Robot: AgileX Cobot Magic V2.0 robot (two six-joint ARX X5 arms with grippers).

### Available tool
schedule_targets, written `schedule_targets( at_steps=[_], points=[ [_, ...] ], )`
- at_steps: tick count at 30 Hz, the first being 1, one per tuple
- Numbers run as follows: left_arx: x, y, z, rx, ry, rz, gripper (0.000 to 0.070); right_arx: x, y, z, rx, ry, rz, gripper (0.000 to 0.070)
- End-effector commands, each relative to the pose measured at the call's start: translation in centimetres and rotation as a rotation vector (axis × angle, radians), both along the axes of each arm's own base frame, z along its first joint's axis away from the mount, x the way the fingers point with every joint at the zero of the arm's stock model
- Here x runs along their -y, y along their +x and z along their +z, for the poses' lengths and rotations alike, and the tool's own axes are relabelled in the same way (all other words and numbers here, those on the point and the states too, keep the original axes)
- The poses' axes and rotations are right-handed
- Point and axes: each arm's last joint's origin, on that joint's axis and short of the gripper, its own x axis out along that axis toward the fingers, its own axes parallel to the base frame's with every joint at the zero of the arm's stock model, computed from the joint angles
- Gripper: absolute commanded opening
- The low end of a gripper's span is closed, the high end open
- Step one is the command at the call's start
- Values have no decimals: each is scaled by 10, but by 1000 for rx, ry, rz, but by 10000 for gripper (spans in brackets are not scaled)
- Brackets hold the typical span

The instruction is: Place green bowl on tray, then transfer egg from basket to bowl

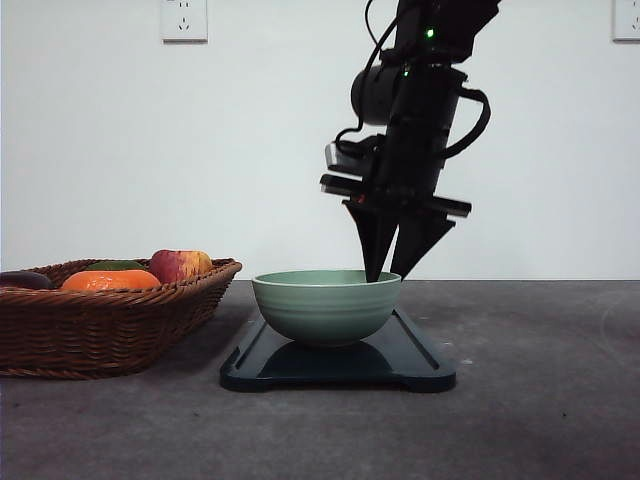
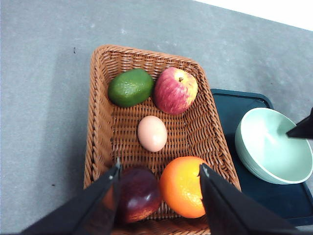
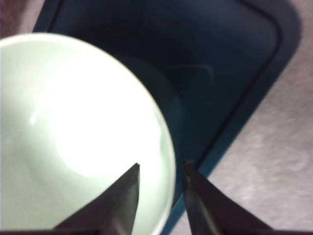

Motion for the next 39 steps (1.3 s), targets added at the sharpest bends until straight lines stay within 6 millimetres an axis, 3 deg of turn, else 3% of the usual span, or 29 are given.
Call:
schedule_targets(
  at_steps=[1,5,8,20,26,32,39],
  points=[
    [0,1,7,23,-2,-4,309,-2,-3,22,70,33,-2,174],
    [0,1,6,22,-2,-4,309,7,-11,44,153,77,-11,174],
    [0,1,6,22,-2,-4,309,19,-22,47,212,111,-22,174],
    [0,1,6,14,-2,-4,309,73,-113,30,409,280,25,174],
    [0,0,4,-7,0,-6,309,101,-160,21,494,282,48,174],
    [0,0,4,-7,-1,-5,309,124,-192,18,553,305,21,174],
    [0,1,5,-40,-22,6,310,135,-210,24,646,319,-1,174]
  ],
)
